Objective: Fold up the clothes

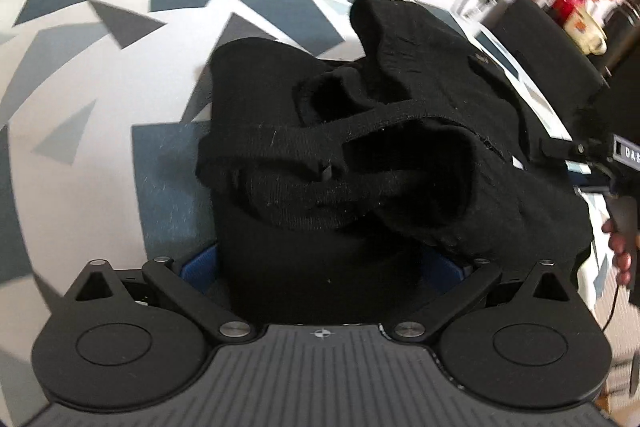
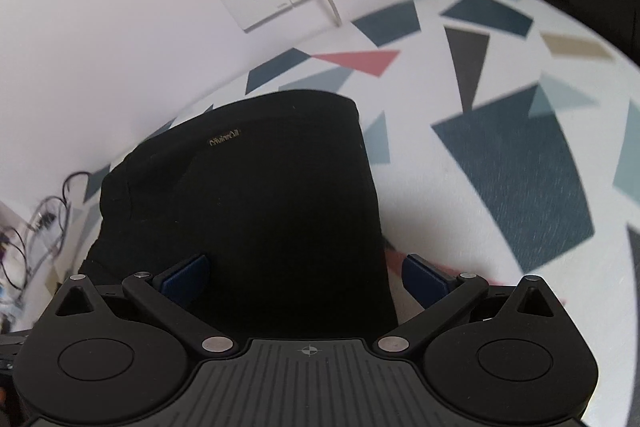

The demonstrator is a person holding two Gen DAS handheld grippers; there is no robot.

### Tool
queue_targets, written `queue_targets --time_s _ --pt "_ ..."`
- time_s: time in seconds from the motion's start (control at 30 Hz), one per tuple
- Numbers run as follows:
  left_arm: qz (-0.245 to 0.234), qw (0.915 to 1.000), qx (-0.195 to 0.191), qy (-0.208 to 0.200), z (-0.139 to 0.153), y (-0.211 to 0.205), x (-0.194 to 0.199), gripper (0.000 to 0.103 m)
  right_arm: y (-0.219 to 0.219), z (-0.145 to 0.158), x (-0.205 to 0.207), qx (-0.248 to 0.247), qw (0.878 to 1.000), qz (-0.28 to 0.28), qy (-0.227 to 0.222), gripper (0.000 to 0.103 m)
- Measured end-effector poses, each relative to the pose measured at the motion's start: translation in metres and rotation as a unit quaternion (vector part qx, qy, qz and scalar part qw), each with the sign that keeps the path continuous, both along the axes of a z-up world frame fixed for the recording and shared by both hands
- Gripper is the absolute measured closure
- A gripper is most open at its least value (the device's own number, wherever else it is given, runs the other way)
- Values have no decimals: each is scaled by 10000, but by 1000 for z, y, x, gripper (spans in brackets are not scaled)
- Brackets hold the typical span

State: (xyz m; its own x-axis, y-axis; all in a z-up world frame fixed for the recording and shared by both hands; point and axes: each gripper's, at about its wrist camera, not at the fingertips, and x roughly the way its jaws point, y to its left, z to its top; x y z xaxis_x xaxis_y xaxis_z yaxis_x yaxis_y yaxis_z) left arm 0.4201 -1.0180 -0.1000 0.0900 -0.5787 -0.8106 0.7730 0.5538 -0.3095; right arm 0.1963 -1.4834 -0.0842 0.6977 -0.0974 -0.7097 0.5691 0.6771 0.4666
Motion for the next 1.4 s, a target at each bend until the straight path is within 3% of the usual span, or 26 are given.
queue_targets --time_s 0.13,0.23,0.57,0.73,0.87,0.93,1.0,1.1,1.23,1.4 --pt "-204 9998 90 12 1 -6 4 0 -6 -6 0 286 9996 45 63 1" --pt "-96 9998 169 79 2 -9 4 0 -6 -11 1 396 9992 -3 24 1" --pt "-74 9991 197 -372 -1 -14 -6 0 -7 -20 -5 556 9980 -81 -277 1" --pt "-142 9985 113 -518 -2 -13 -8 0 -7 -20 -6 746 9956 -419 -383 1" --pt "-37 9997 45 -238 1 -17 -2 0 -5 -24 -7 653 9949 -464 -614 1" --pt "79 9999 -49 -56 1 -18 3 1 -7 -23 -5 714 9947 -422 -607 1" --pt "17 9999 -91 -106 0 -19 3 1 -10 -22 0 914 9933 -351 -617 1" --pt "-145 9997 -163 -147 0 -18 3 3 -11 -20 9 834 9953 -54 -481 1" --pt "-724 9968 -165 -298 -3 -20 3 1 -8 -16 21 571 9968 521 -213 1" --pt "-698 9960 -135 -540 -5 -29 3 0 -19 -17 27 684 9945 745 -266 1"
